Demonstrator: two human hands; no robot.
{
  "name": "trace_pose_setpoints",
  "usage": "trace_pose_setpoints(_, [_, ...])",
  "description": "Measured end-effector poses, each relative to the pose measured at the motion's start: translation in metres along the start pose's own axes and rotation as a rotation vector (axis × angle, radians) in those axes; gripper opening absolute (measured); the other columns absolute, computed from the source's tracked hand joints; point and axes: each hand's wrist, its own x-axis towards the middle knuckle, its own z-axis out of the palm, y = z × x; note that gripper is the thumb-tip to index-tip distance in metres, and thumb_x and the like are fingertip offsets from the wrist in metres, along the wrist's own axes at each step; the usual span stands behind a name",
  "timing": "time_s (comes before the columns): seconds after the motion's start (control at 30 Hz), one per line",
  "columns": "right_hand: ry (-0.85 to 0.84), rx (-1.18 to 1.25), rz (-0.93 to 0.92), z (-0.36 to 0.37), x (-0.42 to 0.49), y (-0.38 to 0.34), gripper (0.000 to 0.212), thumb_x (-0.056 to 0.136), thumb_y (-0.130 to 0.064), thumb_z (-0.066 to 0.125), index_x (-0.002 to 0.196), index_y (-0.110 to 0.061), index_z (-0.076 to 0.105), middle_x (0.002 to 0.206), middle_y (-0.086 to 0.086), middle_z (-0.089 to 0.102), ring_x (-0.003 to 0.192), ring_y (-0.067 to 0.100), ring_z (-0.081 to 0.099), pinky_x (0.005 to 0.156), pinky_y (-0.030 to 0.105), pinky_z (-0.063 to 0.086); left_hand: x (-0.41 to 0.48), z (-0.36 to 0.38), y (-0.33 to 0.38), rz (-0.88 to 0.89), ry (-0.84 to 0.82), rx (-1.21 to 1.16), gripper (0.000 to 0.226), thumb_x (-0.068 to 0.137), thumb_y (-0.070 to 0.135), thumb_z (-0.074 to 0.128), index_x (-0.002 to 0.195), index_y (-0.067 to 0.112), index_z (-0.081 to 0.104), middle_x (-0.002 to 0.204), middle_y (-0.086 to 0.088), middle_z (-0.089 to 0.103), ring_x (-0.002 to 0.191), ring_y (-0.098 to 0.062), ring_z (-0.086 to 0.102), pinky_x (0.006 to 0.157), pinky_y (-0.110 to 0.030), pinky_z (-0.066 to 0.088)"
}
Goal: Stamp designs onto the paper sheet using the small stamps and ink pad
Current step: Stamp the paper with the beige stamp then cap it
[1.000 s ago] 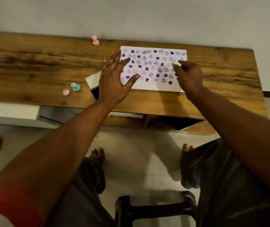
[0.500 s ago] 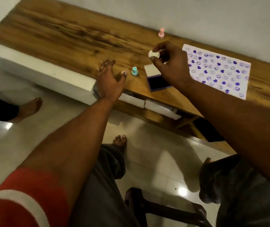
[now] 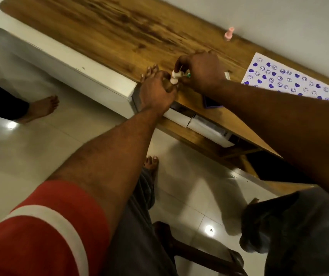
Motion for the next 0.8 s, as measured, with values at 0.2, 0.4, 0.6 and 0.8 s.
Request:
trace_pose_setpoints(0.2, [-0.051, -0.134, -0.022, 0.011, 0.009, -0.002, 0.026, 0.092, -0.044, 0.068, 0.116, -0.034, 0.067, 0.104, -0.004, 0.073, 0.106, 0.027, 0.061, 0.098, 0.043, 0.037, 0.002, 0.004, 0.002, -0.034, 0.007, -0.016, 0.043, 0.087, 0.047, 0.071, 0.125, 0.029, 0.068, 0.168, -0.007, 0.038, 0.160, -0.027, 0.024, 0.131, -0.044, 0.016])
trace_pose_setpoints(0.4, [-0.080, -0.146, -0.012, 0.010, 0.015, -0.001, 0.029, 0.092, -0.046, 0.069, 0.118, -0.032, 0.068, 0.104, -0.003, 0.073, 0.106, 0.026, 0.062, 0.100, 0.044, 0.037, 0.002, 0.005, 0.003, -0.041, 0.008, 0.010, 0.044, 0.087, 0.048, 0.069, 0.127, 0.029, 0.067, 0.169, -0.008, 0.036, 0.160, -0.028, 0.023, 0.131, -0.046, 0.013])
trace_pose_setpoints(0.6, [-0.088, -0.174, -0.019, 0.005, 0.020, -0.005, 0.028, 0.093, -0.047, 0.066, 0.115, -0.030, 0.071, 0.102, -0.001, 0.073, 0.102, 0.026, 0.064, 0.101, 0.044, 0.037, 0.003, 0.008, 0.003, -0.038, 0.014, 0.022, 0.046, 0.089, 0.048, 0.064, 0.130, 0.027, 0.066, 0.169, -0.009, 0.036, 0.160, -0.029, 0.022, 0.130, -0.045, 0.009])
trace_pose_setpoints(0.8, [-0.133, -0.250, -0.040, 0.002, 0.026, -0.010, 0.023, 0.097, -0.038, 0.064, 0.112, -0.023, 0.075, 0.101, 0.005, 0.073, 0.099, 0.030, 0.064, 0.103, 0.046, 0.035, 0.003, 0.010, 0.003, -0.033, 0.009, 0.028, 0.041, 0.094, 0.046, 0.063, 0.131, 0.028, 0.066, 0.170, -0.008, 0.034, 0.161, -0.028, 0.020, 0.131, -0.046, 0.007])
